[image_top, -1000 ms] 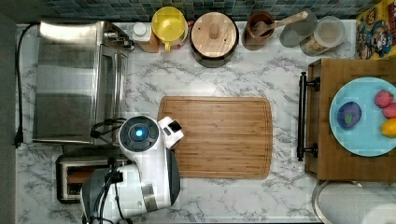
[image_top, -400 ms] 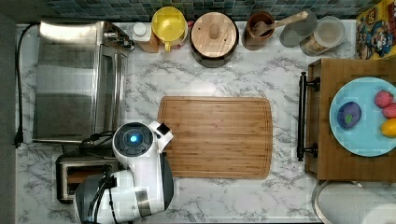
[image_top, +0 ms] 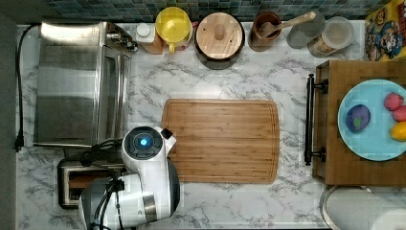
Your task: Turn on the toaster.
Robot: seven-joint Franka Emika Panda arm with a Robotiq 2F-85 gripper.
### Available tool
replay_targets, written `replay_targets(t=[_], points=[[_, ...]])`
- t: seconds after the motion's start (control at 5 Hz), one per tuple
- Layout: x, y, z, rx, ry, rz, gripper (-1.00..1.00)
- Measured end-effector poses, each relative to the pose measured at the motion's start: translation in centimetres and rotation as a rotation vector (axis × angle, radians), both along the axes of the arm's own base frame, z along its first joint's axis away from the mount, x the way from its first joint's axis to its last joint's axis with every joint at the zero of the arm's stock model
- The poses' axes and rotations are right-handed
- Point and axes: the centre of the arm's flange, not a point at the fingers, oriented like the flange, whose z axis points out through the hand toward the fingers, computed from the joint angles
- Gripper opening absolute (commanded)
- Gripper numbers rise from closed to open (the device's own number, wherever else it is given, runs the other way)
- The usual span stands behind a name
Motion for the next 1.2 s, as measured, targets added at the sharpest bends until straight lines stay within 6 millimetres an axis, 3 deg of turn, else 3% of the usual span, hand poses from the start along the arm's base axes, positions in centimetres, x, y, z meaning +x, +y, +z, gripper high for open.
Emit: replay_targets(t=[0.4,1.0,1.2], points=[[-0.2,0.1,-0.2,-0.013,-0.002,0.014,-1.0],[-1.7,3.0,-2.7,-0.053,0.025,0.11,-1.0],[-1.6,2.9,-2.8,-0.06,0.027,0.095,-1.0]])
